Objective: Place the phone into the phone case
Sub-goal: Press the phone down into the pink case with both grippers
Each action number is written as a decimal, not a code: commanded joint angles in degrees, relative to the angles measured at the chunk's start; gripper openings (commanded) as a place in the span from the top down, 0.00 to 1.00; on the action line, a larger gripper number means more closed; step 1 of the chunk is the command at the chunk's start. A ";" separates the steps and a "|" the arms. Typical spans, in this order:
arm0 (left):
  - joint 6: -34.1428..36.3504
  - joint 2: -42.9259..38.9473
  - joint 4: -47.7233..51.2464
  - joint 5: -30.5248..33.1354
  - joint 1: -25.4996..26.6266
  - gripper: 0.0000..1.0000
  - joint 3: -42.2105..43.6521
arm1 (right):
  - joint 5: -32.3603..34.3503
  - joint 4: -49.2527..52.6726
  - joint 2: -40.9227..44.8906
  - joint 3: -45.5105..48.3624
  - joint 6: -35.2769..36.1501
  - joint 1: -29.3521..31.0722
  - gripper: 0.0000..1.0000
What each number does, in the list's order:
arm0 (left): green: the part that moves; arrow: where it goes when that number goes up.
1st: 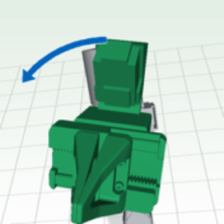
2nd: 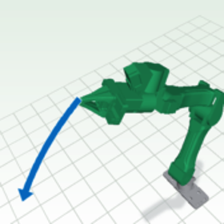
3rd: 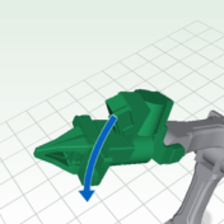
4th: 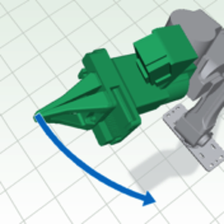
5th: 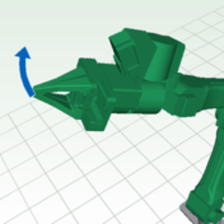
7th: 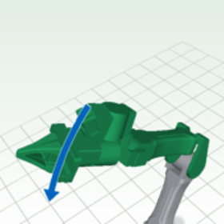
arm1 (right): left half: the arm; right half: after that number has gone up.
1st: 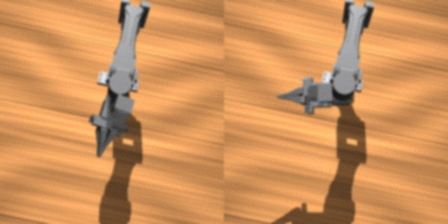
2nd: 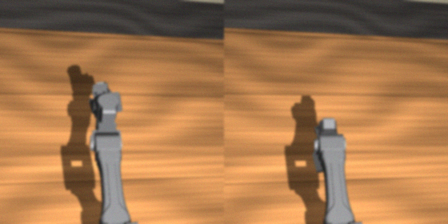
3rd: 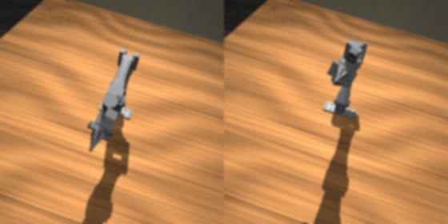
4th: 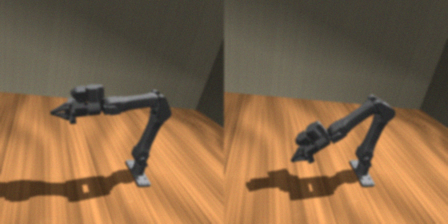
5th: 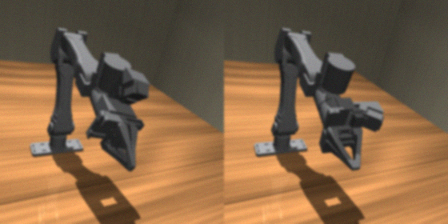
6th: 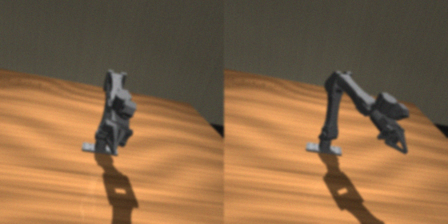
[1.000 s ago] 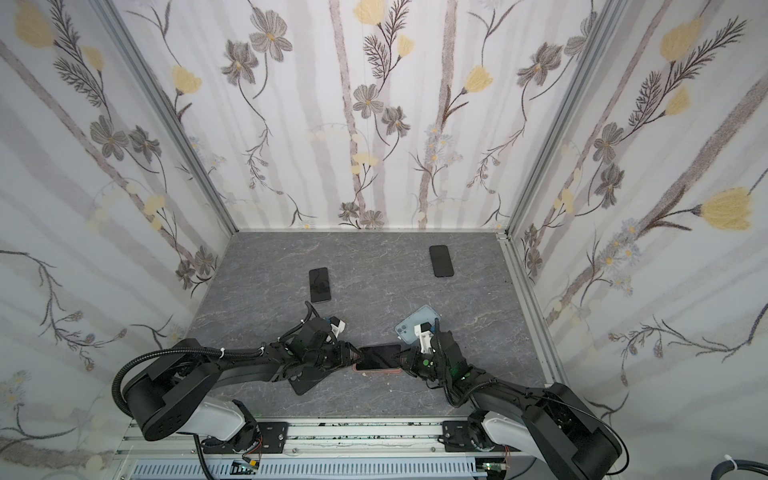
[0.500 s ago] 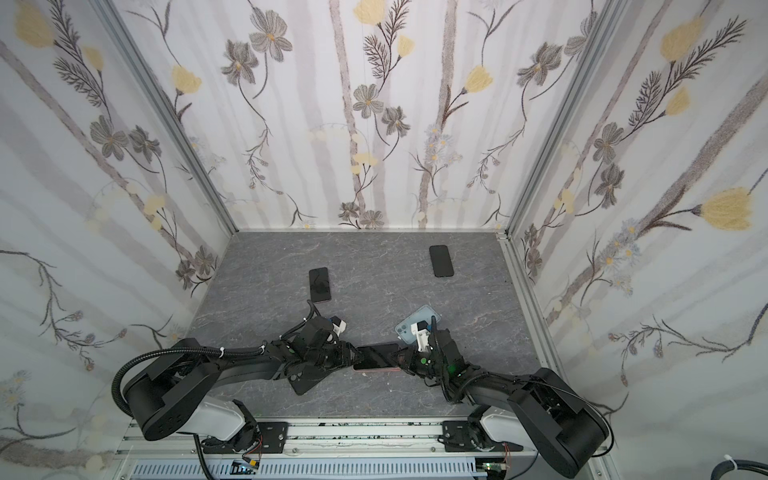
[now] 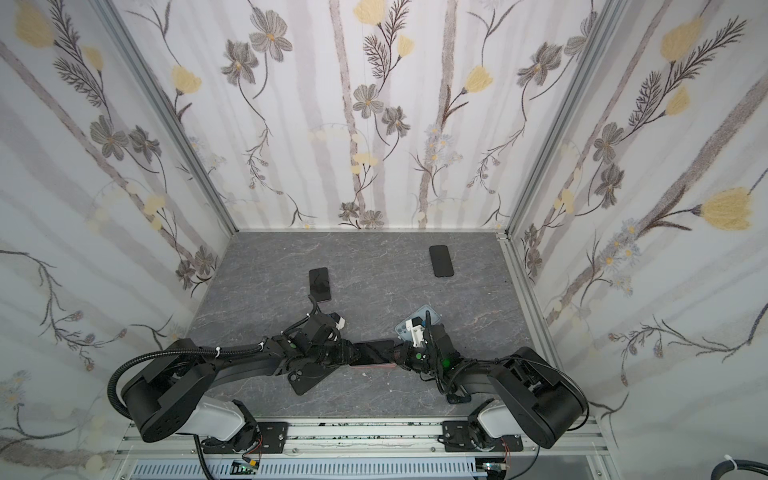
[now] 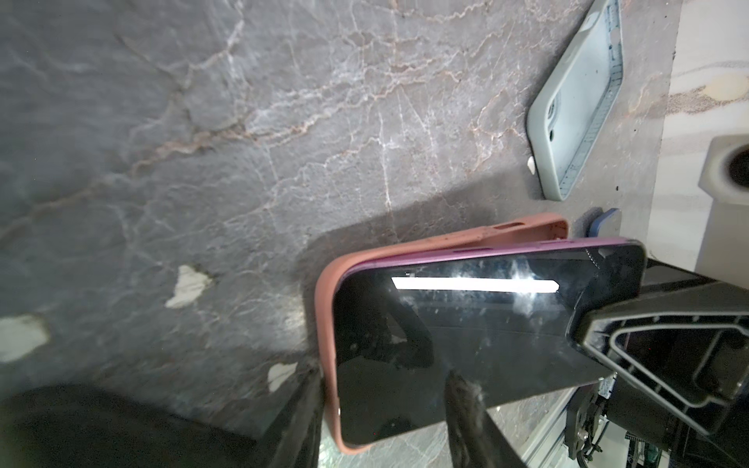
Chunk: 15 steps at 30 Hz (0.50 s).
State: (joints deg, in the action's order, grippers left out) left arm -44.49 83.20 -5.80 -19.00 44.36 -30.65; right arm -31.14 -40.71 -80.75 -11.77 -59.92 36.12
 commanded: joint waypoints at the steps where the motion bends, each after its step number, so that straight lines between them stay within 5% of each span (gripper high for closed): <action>1: 1.16 -0.62 -0.64 0.45 0.07 0.51 0.59 | 5.12 17.35 0.15 -0.89 2.45 0.44 0.88; 15: 1.42 -1.23 -0.64 0.38 0.11 0.51 1.63 | 13.05 34.84 9.18 -7.30 5.34 0.84 0.66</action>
State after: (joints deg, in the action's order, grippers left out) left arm -43.66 82.26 -6.66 -18.70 44.42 -29.28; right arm -22.20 -13.43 -72.75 -18.48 -55.35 36.84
